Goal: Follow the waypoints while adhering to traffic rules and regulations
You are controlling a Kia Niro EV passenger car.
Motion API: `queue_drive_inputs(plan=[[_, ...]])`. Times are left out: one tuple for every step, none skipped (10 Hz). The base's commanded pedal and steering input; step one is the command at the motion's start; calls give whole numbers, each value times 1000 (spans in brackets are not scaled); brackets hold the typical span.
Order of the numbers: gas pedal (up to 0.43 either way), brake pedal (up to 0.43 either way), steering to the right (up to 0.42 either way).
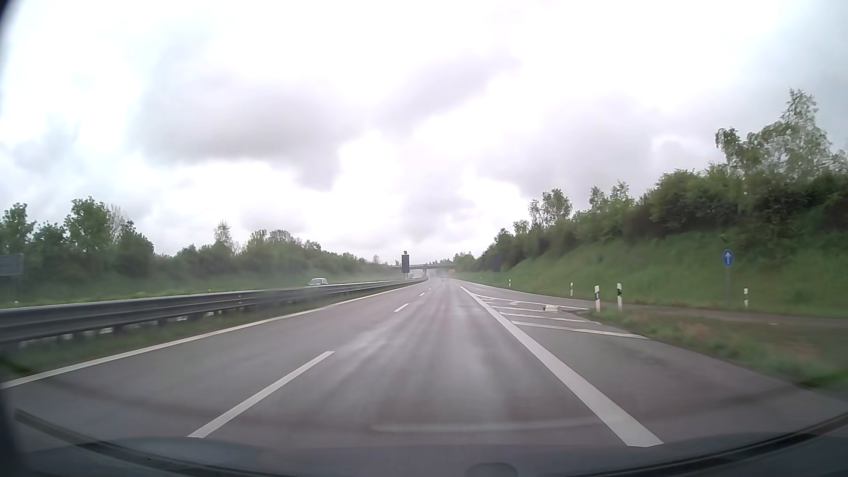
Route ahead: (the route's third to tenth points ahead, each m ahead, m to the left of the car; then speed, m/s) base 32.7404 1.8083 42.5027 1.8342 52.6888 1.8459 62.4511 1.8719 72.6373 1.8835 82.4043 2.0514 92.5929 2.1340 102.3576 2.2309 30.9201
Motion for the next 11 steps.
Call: queue_drive_inputs(plan=[[280, 0, -3], [280, 0, -3], [280, 0, -2], [287, 0, -2], [287, 0, -2], [299, 0, -2], [319, 0, -1], [319, 0, -2], [319, 0, -2], [319, 0, -1], [319, 0, -2]])
